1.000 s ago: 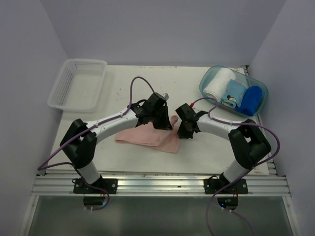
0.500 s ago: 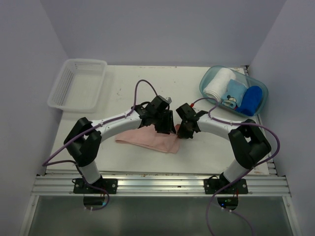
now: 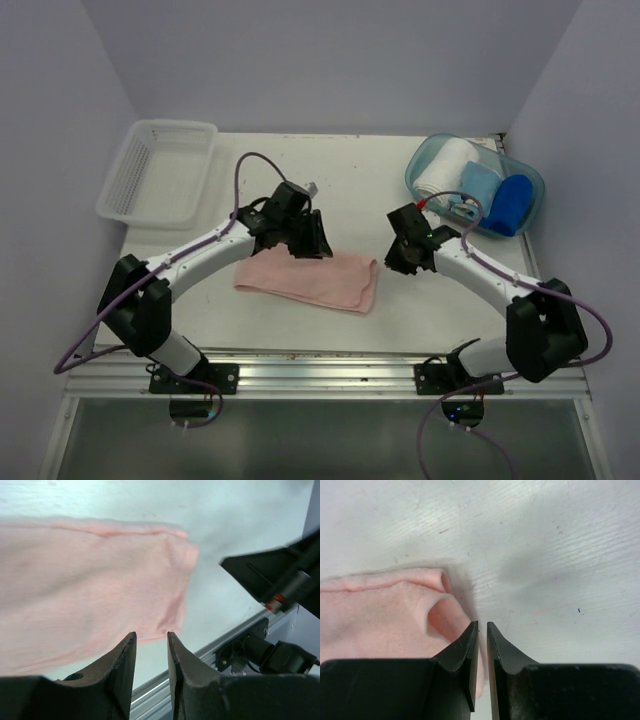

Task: Roll the towels
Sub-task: Fold the towel

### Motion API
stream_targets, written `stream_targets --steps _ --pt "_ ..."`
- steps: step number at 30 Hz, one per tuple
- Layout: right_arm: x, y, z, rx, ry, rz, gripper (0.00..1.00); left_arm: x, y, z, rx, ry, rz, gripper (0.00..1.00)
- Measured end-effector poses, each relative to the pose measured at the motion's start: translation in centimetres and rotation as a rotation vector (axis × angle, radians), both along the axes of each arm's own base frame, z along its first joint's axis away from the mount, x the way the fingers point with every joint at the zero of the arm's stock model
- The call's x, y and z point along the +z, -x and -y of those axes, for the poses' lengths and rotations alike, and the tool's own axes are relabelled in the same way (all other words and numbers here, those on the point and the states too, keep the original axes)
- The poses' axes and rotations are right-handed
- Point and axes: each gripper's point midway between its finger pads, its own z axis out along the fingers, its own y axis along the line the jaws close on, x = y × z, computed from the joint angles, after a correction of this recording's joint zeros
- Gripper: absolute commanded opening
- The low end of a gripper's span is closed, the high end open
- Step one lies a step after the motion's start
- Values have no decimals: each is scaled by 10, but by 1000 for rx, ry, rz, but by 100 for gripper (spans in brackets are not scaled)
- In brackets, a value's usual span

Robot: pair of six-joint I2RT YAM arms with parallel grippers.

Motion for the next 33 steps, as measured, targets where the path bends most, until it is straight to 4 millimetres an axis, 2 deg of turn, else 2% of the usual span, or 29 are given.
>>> stream_targets --steps 4,7,10,12,16,19,24,30,31,33 --pt "29 -3 -2 34 1 93 17 -1 -22 -47 113 -20 15 32" --pt "34 -7 -22 116 12 98 13 -14 -28 -69 151 -63 3 32" --pt "22 -19 -46 185 25 64 13 -33 -27 -90 171 -124 -20 32" --pt "6 -22 -52 210 40 26 13 -46 -27 -101 185 -163 -30 30" --pt "-27 -19 -42 220 112 -67 8 -79 -24 -121 205 -236 -89 30" --pt "-36 -18 -36 218 131 -101 5 -96 -14 -129 198 -274 -131 29" --pt "-21 -22 -40 238 110 -61 7 -95 -16 -132 175 -289 -112 29" --pt "36 -19 -51 267 25 97 7 -72 -28 -152 208 -279 -52 29" --pt "40 -17 -55 278 12 111 7 -69 -30 -155 217 -277 -43 29" --pt "35 -5 -65 311 -5 105 7 -66 -31 -161 233 -277 -37 29"
